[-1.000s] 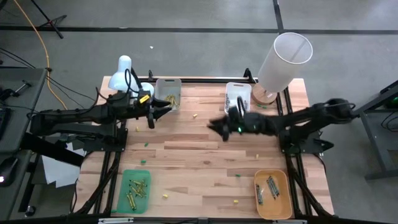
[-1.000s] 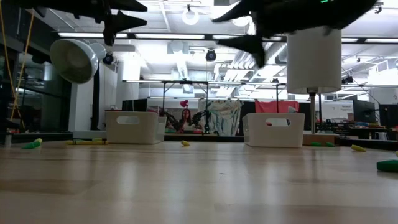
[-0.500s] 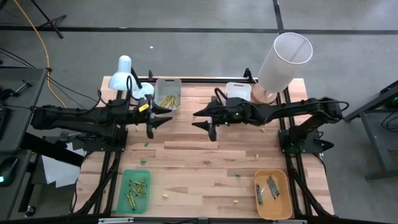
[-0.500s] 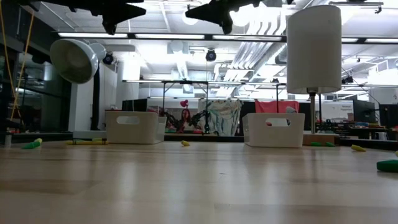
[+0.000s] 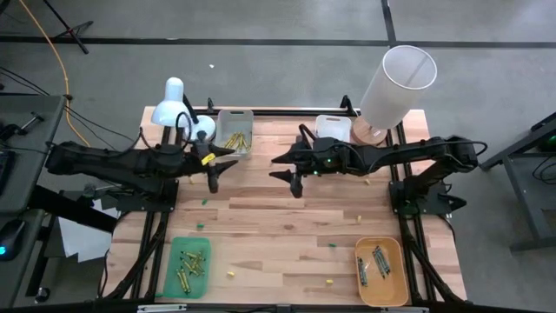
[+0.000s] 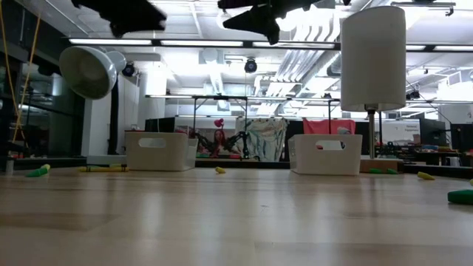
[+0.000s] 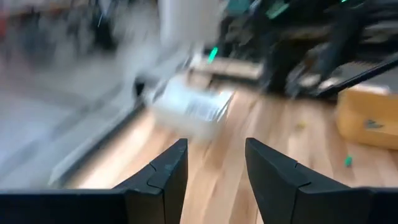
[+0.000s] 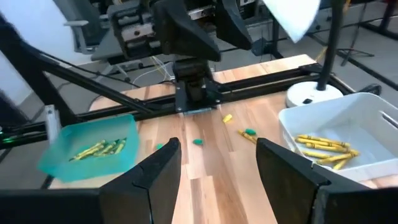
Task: Sort crayons
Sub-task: Put the yellow crayon into the gray bin
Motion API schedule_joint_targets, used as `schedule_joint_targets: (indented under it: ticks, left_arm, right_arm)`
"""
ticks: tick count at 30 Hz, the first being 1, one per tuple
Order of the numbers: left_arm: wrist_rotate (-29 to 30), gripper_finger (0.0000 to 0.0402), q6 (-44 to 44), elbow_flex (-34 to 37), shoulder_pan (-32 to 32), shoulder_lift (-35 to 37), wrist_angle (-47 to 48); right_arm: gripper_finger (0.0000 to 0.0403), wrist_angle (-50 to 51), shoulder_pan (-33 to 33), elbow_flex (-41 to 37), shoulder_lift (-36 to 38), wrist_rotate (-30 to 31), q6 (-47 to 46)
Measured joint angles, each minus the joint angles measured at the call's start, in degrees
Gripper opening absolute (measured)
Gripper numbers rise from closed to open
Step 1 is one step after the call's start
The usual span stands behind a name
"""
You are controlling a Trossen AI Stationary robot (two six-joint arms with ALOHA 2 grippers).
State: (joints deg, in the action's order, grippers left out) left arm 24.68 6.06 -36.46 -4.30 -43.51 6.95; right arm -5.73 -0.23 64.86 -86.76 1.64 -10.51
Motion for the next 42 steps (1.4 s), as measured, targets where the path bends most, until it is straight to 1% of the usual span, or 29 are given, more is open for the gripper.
schedule_joint_targets:
  ticks: [2,5,7,9,11,12,14,17,24,27,33,37,42]
  left_arm:
    - [0.2,0.0148,6.9,-4.1,2.0,-1.2,12.0]
    - [-2.3,0.0148,16.9,-9.8,6.2,-4.8,29.1]
    - [-6.4,0.0148,22.8,-12.3,9.9,-7.9,39.4]
    - [-12.7,0.0148,25.2,-12.7,13.2,-11.6,47.8]
    - [-18.2,0.0148,26.5,-11.6,15.5,-15.6,52.3]
    - [-20.1,0.0148,26.7,-10.7,16.2,-17.4,53.6]
    - [-21.6,0.0148,25.9,-8.5,17.4,-21.1,53.5]
    - [-21.6,0.0148,22.7,-6.1,18.7,-25.8,50.3]
    - [-20.4,0.0148,15.8,-4.2,22.2,-32.6,37.9]
    - [-18.7,0.0148,14.2,-4.2,23.7,-34.9,37.6]
    - [-18.7,0.0148,8.4,-4.1,25.4,-40.1,36.8]
    - [-18.9,0.0148,7.3,-4.2,26.1,-42.9,35.8]
    - [-20.2,0.0147,7.1,-4.3,26.1,-44.2,35.3]
  right_arm:
    - [0.0201,0.4,0.0,0.0,0.0,2.0,0.0]
    - [0.0201,0.4,0.0,0.0,0.0,5.0,0.0]
    - [0.0201,0.4,-0.1,0.0,0.0,6.4,0.0]
    - [0.0201,0.4,-0.2,0.0,0.0,7.3,0.0]
    - [0.0201,0.5,-0.2,0.0,0.0,7.4,0.0]
    - [0.0201,0.7,-0.2,0.0,0.0,7.4,0.0]
    - [0.0201,1.1,-0.2,0.0,0.0,7.4,0.0]
    - [0.0201,2.2,-0.2,0.0,0.0,7.4,-1.4]
    - [0.0201,5.6,-0.2,-0.1,0.0,7.4,-3.6]
    - [0.0201,6.0,-0.1,-0.1,0.0,7.4,-4.5]
    - [0.0201,6.3,-0.1,-0.1,0.0,7.4,-5.5]
    - [0.0201,6.3,-0.1,-0.1,0.0,7.4,-5.5]
    - [0.0201,6.4,-0.1,-0.1,0.1,7.4,-6.0]
